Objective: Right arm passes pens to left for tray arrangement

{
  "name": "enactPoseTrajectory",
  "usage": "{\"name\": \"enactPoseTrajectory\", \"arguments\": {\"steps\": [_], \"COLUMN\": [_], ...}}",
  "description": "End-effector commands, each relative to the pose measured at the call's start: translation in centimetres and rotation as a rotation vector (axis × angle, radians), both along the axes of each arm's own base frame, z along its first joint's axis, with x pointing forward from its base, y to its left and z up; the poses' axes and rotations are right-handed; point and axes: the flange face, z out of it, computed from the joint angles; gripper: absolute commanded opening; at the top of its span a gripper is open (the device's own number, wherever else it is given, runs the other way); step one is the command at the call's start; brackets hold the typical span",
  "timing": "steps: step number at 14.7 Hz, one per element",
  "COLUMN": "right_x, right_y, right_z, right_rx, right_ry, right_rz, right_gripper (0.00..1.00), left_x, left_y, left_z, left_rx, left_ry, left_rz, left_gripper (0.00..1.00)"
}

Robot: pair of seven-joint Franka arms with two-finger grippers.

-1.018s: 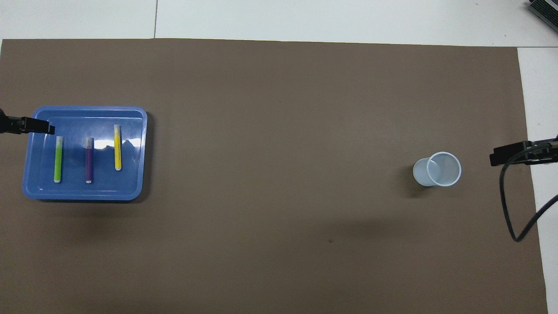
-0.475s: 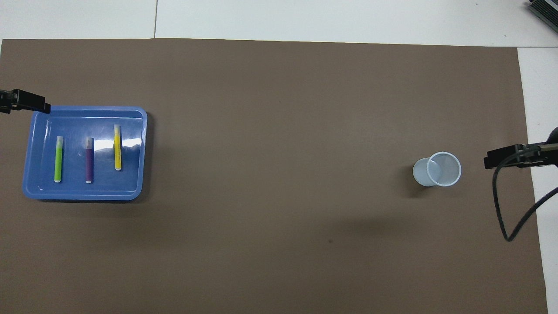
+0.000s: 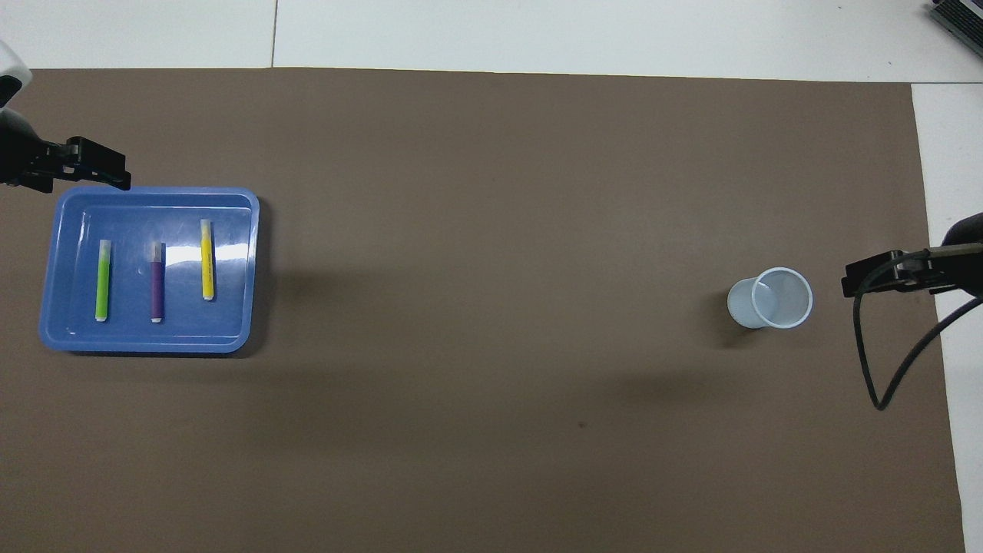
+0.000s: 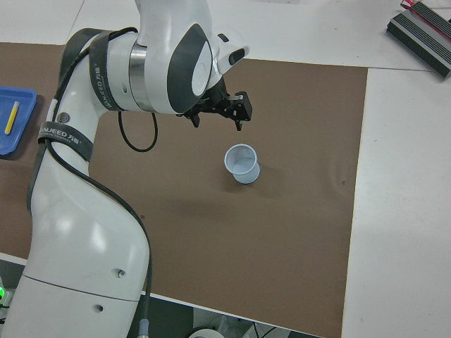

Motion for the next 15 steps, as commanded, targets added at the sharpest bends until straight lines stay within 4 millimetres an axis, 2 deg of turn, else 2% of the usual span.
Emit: {"name": "enactPoseTrajectory", "arguments": {"steps": [1,3,5,9,15], "right_x": [0.5,0.1,0.2,0.0,-1.2], "right_y": [-0.3,-0.7,-0.5,-0.7,-0.6], "right_z": [-0.4,0.6,0.6,1.6,3.7], "right_rx": [0.009,0.009,0.009,0.007,0.004], "right_ry": [0.032,0.034,0.032,0.003,-0.036], "right_rz": [0.006,-0.001,0.002,-0.005,-0.005], "right_gripper": [1.00,1.00,1.00,1.00,1.00], "left_x": [-1.6,-2.1,-2.6,-3.8,-4.7], "left_y": [-1.9,-2.8,-5.0,-8.0,-5.1], "left_z": [1.9,2.7,3.2,4.8,6.5], "left_rx": [0.037,0.048,0.101,0.120,0.120], "left_ry": [0.030,0.023,0.025,-0.001,-0.005], "left_rz": [-0.017,-0.009,-0.046,-0.038,0.037], "left_gripper": [1.00,1.00,1.00,1.00,1.00]}}
